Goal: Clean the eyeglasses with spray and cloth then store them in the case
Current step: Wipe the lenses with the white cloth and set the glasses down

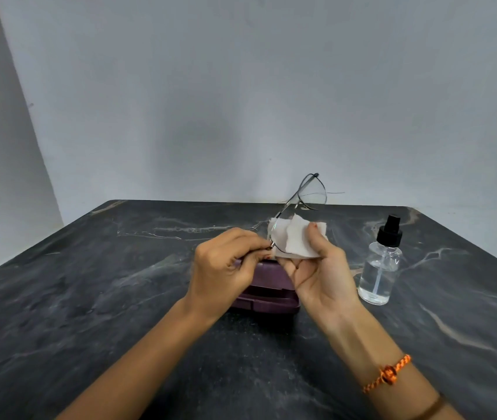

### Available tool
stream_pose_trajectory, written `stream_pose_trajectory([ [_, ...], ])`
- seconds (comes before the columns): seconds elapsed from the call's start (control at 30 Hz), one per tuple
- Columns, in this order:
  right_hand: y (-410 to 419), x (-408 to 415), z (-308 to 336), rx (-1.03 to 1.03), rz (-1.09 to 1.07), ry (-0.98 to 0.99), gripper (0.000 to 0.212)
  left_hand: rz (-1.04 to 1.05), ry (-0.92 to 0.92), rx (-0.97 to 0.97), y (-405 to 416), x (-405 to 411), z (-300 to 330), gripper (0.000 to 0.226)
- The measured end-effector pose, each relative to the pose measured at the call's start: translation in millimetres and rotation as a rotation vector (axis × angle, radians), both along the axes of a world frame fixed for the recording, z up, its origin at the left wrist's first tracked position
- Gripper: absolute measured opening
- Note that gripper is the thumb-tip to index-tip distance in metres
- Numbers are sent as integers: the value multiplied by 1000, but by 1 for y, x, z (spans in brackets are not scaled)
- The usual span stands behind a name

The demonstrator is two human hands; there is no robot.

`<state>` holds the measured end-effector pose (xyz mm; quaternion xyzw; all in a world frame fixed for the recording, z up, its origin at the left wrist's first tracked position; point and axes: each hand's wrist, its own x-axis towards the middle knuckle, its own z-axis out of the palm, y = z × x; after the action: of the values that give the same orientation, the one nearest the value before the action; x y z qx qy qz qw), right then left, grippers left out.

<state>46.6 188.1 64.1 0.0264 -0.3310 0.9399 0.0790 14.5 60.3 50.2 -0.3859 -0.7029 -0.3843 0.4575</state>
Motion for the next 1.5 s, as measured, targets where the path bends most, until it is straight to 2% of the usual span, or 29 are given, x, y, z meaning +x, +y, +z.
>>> stream_pose_trajectory([
  [0.13, 3, 0, -1, 193, -65, 6, 15, -1, 20, -9, 0, 1, 1, 9],
  [0.33, 4, -1, -1, 96, -74, -62, 28, -82, 32, -112, 2, -2, -3, 11],
  [0.57, -1, 1, -2, 100, -59, -5, 31, -134, -11, -166, 3, -3, -4, 16],
  [0.77, 5, 3, 0, 370, -40, 59, 32, -64, 4, -97, -4, -7, 1, 21],
  [0.9, 14, 3, 4, 497, -37, 63, 29, -45, 31, -37, -5, -6, 5, 16],
  [1.0, 19, 1, 6, 441, -41, 21, 30, -38, 32, -15, -5, -5, 7, 12],
  [1.2, 12, -1, 4, 83, -16, -43, 24, -119, 37, -69, 1, -4, 2, 16],
  [1.27, 9, -1, 4, 24, -2, -27, 26, -133, 44, -113, 3, -3, -2, 16],
  [1.5, 12, 0, 6, 276, -3, 0, 51, -63, 70, -52, -2, -4, 2, 19],
])
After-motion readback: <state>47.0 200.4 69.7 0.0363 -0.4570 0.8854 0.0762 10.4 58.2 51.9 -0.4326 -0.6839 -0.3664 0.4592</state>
